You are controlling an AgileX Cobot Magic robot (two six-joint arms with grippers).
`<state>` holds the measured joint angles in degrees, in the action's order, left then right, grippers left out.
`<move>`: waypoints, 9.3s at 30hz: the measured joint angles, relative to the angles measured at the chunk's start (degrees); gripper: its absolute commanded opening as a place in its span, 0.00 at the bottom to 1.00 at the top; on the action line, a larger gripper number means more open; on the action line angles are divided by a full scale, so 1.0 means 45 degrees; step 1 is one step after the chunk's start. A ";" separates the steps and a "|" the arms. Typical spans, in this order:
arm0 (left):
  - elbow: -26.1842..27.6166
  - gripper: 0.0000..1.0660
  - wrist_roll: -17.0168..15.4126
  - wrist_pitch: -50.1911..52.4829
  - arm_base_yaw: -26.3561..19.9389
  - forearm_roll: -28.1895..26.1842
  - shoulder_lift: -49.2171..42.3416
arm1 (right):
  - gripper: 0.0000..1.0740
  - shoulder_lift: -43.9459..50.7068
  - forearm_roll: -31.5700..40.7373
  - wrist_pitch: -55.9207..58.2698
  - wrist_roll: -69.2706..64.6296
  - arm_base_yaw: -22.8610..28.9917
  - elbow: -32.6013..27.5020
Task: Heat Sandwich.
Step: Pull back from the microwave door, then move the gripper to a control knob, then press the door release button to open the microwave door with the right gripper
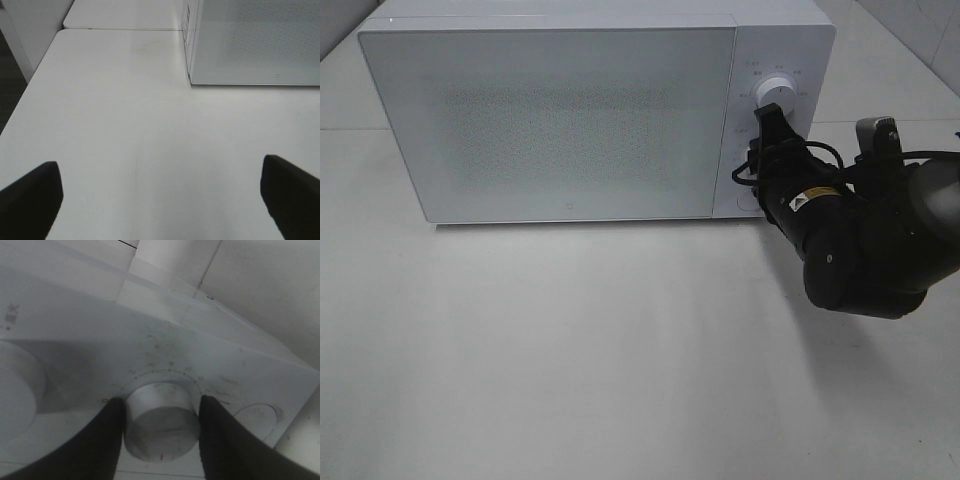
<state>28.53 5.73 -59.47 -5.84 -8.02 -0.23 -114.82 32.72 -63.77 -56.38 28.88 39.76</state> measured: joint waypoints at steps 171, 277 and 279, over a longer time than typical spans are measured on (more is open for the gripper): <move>0.0000 0.97 0.0000 0.0000 0.0000 0.0000 0.0000 | 0.71 2.1085 -0.9791 2.6993 1.0071 -0.2394 -0.2050; 0.0000 0.97 0.0000 0.0000 0.0000 0.0000 0.0000 | 0.71 1.2147 -0.9447 1.2236 1.1141 -0.4838 -0.2075; 0.0000 0.97 0.0000 0.0000 0.0000 0.0000 0.0000 | 0.71 1.1536 -0.9447 1.1586 1.1077 -0.4838 -0.2075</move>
<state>28.53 5.73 -59.47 -5.84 -8.02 -0.23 -62.91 -9.80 -11.63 -6.53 7.10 30.42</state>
